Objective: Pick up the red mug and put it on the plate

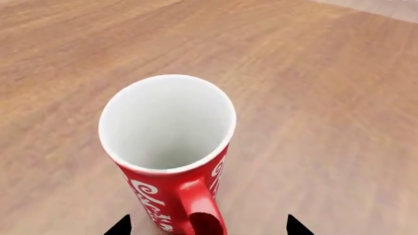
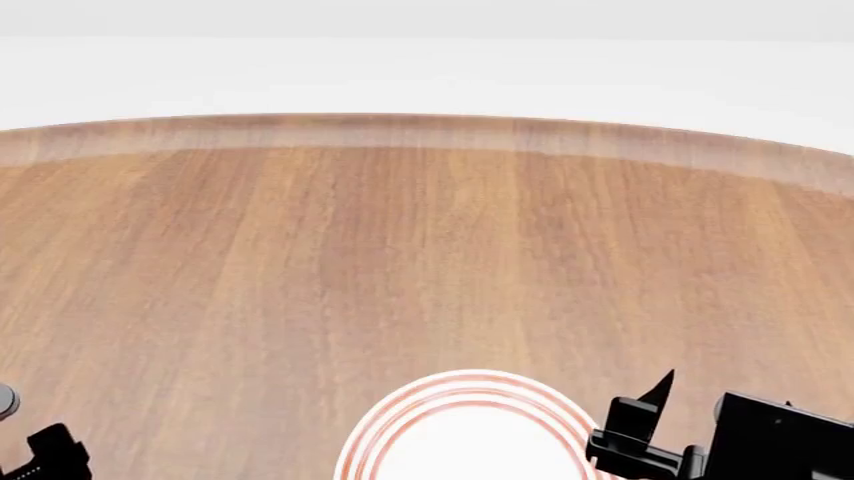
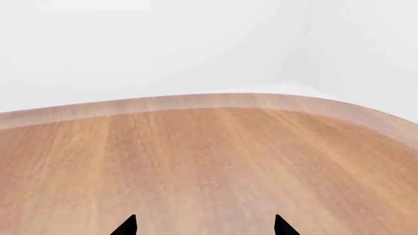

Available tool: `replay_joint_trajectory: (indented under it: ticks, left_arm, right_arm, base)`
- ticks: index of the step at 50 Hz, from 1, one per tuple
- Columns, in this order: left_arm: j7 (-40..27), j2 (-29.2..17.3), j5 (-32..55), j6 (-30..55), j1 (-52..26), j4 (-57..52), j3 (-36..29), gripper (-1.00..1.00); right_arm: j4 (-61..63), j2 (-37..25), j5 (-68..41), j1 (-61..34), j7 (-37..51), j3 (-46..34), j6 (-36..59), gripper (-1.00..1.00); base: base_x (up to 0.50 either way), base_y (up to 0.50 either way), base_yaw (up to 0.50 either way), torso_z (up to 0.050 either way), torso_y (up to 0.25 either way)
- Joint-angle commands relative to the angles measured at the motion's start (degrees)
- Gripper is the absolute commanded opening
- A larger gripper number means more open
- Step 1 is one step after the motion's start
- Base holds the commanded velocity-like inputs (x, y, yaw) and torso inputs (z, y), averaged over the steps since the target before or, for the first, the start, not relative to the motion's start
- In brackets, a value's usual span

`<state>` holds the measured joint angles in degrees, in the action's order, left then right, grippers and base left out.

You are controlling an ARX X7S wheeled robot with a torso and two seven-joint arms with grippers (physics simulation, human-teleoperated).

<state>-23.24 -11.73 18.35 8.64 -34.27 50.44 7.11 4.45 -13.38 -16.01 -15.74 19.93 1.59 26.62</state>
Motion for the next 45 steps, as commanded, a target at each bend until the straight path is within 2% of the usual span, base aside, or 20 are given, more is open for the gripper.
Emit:
replay_joint_trajectory:
  ticks: [1,7,8,29,45]
  left_arm:
    - [2.1,0.8,-1.8,-5.0,-3.0,9.0,1.4,1.00]
    - [2.9,0.7,-1.9,-6.7,-4.3,12.6,1.4,1.00]
    - [2.8,0.7,-1.9,-6.7,-4.2,12.3,1.4,-1.00]
    - [3.3,0.7,-2.1,-8.1,-4.9,14.7,1.1,-1.00]
    - [6.4,0.5,-3.8,5.0,2.0,-9.7,-5.5,-1.00]
  right_arm:
    - [-0.7,1.1,1.0,0.0,-1.3,1.0,-0.9,1.00]
    - [-0.9,1.0,0.9,0.0,-1.3,0.8,-1.0,1.00]
    - [-1.0,1.0,0.9,-0.1,-1.2,0.8,-1.0,1.00]
    - [-1.7,0.8,0.4,-0.3,-1.0,0.3,-1.4,1.00]
    - [-1.4,0.7,0.0,-0.3,-0.6,0.0,-1.4,1.00]
  base:
    - [0.00,0.00,0.00,0.000,0.000]
    - [0.00,0.00,0.00,0.000,0.000]
    - [0.00,0.00,0.00,0.000,0.000]
    - [0.00,0.00,0.00,0.000,0.000]
    - [0.00,0.00,0.00,0.000,0.000]
